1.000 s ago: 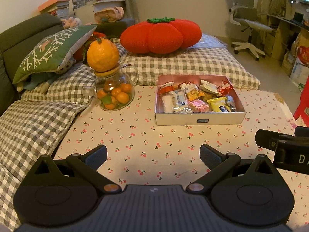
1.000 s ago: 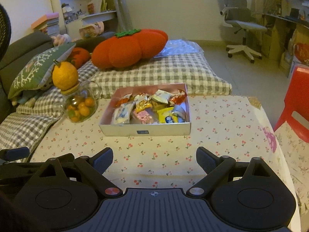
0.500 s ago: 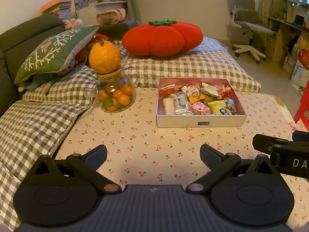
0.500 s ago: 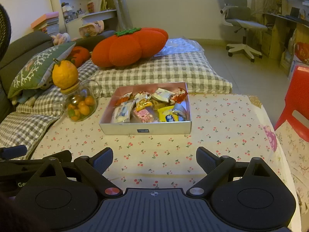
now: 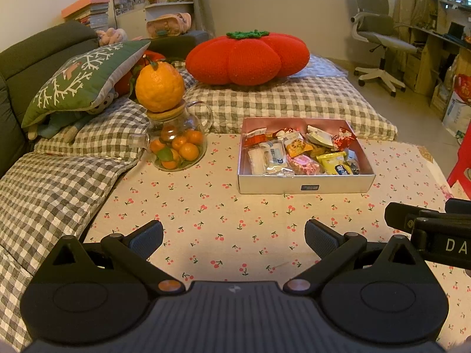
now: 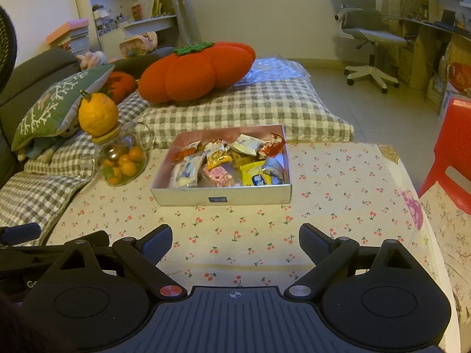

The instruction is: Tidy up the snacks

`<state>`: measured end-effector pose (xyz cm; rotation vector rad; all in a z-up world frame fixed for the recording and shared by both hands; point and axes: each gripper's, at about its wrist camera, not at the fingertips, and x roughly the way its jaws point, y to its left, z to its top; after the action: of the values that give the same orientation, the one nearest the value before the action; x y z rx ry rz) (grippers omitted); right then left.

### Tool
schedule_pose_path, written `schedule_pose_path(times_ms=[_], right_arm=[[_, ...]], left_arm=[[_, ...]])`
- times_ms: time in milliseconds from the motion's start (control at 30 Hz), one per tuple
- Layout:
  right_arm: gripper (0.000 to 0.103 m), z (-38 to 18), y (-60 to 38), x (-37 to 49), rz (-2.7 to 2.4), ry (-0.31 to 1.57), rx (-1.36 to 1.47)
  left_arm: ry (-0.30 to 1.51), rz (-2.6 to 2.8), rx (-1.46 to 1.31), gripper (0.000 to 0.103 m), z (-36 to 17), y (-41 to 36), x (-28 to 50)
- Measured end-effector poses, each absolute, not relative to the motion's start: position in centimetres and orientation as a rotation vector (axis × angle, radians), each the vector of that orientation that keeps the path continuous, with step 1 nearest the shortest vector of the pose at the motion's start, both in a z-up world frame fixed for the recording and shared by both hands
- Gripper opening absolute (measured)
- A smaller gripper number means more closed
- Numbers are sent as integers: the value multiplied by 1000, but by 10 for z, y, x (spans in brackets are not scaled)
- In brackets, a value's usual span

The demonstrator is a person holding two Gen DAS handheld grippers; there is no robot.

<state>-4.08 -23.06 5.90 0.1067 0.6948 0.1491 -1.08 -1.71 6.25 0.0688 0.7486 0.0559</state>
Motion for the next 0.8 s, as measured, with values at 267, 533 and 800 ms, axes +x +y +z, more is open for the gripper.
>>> schedule_pose_path(times_ms=[267, 533, 800], right_arm=[[95, 60, -231, -41, 147, 694, 108], [95, 61, -231, -41, 148, 692, 110], [95, 62, -231, -41, 147, 691, 110]], left_arm=[[749, 56, 69, 103, 63, -17, -11], [749, 55, 70, 103, 64, -17, -11], [749, 55, 69, 103, 64, -17, -11]])
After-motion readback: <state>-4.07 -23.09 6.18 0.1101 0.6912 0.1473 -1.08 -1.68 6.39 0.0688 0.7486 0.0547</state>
